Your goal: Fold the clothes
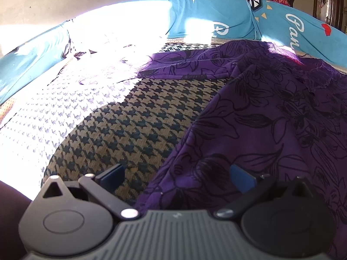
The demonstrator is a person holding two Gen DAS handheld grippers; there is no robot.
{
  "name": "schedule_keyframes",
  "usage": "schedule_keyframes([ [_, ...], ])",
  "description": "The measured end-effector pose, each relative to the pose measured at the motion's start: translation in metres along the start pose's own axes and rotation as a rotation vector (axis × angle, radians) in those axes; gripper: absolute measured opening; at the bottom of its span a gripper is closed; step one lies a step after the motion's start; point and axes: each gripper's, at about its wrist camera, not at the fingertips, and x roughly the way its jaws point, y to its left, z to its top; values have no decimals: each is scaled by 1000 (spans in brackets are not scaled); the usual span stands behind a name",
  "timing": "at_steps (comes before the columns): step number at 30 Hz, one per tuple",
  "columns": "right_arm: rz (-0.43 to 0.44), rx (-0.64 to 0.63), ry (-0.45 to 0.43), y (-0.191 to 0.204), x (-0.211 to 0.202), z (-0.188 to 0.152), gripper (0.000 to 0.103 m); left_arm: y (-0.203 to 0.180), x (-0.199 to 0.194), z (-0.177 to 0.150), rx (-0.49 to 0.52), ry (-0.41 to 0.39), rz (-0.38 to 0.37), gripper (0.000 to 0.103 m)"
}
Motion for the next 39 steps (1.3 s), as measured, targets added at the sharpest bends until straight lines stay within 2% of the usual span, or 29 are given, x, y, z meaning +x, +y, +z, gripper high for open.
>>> schedule_keyframes([
  [11, 45, -16, 113, 4, 19, -7, 7, -3, -3, -16, 38, 20, 20, 103],
  [14, 110, -12, 156, 6, 22, -10, 2, -4, -7, -21, 51, 20, 17, 103],
  [17, 109, -59, 139, 15, 18, -12, 2, -5, -10, -25, 58, 24, 12, 103],
  [22, 110, 41, 78, 0, 5, -7, 3, -13, -18, -34, 106, 22, 14, 103],
  [26, 69, 140, 33, -16, -3, -5, 6, -22, -25, -39, 154, 21, 15, 103],
  [29, 3, 218, 8, -28, -6, -3, 9, -29, -28, -41, 179, 27, -1, 103],
  [31, -65, 286, -2, -39, -6, -1, 18, -34, -28, -45, 183, 27, -15, 103],
  [33, -131, 356, -7, -49, -5, -1, 34, -40, -30, -45, 197, 28, -5, 103],
  [39, -263, 544, -23, -75, -13, -9, 37, -53, -55, -42, 238, -72, -52, 103],
])
